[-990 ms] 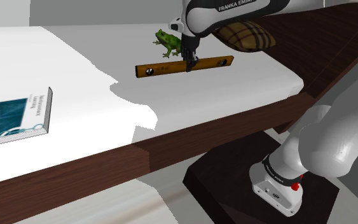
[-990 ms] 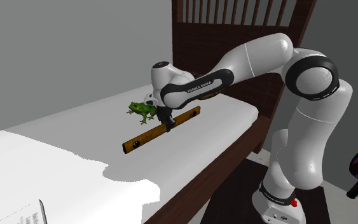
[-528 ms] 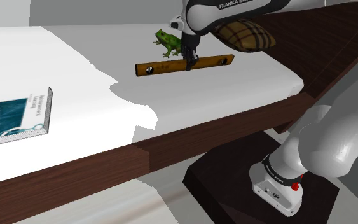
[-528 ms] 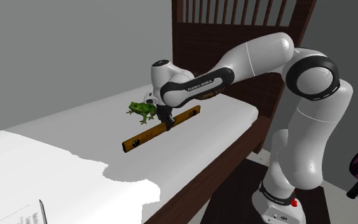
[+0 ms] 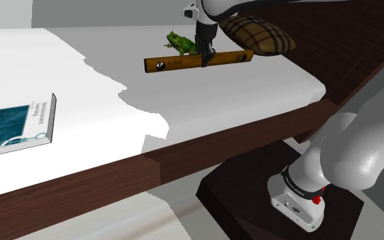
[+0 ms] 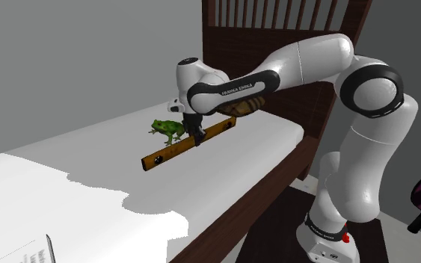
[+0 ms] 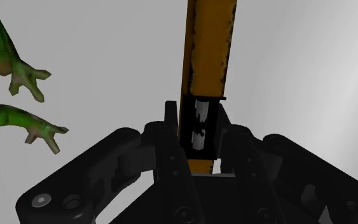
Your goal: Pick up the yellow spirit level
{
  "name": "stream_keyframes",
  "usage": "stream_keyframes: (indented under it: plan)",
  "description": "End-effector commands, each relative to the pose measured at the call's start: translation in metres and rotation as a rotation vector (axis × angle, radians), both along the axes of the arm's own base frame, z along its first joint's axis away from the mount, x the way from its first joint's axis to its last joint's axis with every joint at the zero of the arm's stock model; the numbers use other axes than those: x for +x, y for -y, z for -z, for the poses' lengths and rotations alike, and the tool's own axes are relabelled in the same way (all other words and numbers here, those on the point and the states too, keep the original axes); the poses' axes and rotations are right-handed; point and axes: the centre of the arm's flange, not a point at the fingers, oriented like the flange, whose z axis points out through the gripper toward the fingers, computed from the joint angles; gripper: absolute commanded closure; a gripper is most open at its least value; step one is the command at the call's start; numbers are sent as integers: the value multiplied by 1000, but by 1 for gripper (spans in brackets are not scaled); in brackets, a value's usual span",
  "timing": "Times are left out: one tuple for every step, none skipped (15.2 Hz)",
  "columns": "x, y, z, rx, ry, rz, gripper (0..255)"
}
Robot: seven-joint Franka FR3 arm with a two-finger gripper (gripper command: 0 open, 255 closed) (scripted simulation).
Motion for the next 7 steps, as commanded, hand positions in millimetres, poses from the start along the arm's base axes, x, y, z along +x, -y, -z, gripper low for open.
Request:
stream_keyframes:
  plan:
    - [0, 0, -12, 0, 0, 0, 255]
    - [0, 0, -17, 0, 0, 0, 255]
    - [0, 0, -22, 0, 0, 0, 255]
    - [0, 0, -28, 0, 0, 0, 255]
    - [0, 0, -33, 0, 0, 0, 255]
    - [0, 0, -34, 0, 0, 0, 255]
    - [0, 0, -34, 0, 0, 0, 255]
